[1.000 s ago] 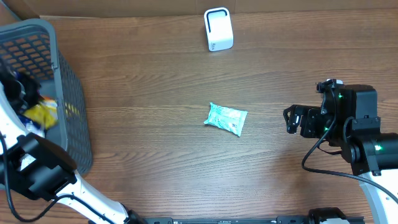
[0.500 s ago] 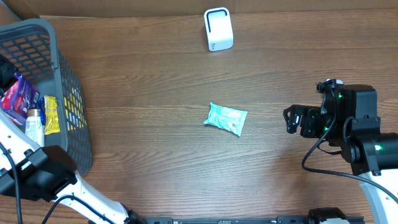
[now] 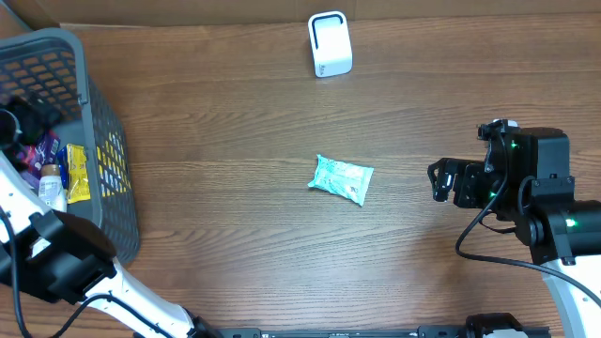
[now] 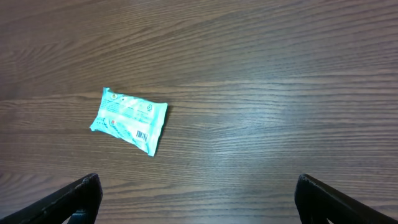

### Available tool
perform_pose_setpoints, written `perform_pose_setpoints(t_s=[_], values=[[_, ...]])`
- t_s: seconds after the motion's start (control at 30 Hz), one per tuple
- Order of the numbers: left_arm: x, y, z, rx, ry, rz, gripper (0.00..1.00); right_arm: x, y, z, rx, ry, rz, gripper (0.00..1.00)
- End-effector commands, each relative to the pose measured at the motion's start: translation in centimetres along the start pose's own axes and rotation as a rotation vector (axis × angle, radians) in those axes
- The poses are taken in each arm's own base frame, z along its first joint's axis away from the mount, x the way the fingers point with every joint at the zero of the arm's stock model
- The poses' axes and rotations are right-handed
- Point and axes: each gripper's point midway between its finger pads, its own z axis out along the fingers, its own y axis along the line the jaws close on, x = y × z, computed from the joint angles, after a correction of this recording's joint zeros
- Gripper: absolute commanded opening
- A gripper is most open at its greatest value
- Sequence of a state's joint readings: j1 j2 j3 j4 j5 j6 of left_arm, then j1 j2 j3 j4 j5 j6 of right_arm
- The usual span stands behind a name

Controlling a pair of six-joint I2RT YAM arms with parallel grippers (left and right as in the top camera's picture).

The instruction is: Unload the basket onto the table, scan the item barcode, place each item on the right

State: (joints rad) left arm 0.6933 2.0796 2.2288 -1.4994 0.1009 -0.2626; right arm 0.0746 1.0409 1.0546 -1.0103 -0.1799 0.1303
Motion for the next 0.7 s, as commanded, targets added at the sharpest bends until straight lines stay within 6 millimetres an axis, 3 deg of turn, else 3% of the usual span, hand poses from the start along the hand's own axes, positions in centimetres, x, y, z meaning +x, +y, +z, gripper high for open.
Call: perform_pose_setpoints(t_s=[0.0, 0.23, 0.67], values=[[1.4, 1.0, 3.0, -0.054, 0.060, -0.103, 1.00, -0.5, 0.5, -0.4, -0.015, -0.014, -0.008, 1.00], [3.4, 2.2, 9.3, -0.085, 0.117, -0.270, 0.95, -0.2, 0.4, -0.4, -0.013, -0.003, -0.006, 1.00], [4.2, 2.9, 16.2, -0.062, 0.057, -0.373, 1.00, -0.2, 0.4, -0.4, -0.012, 0.000, -0.005, 1.00]])
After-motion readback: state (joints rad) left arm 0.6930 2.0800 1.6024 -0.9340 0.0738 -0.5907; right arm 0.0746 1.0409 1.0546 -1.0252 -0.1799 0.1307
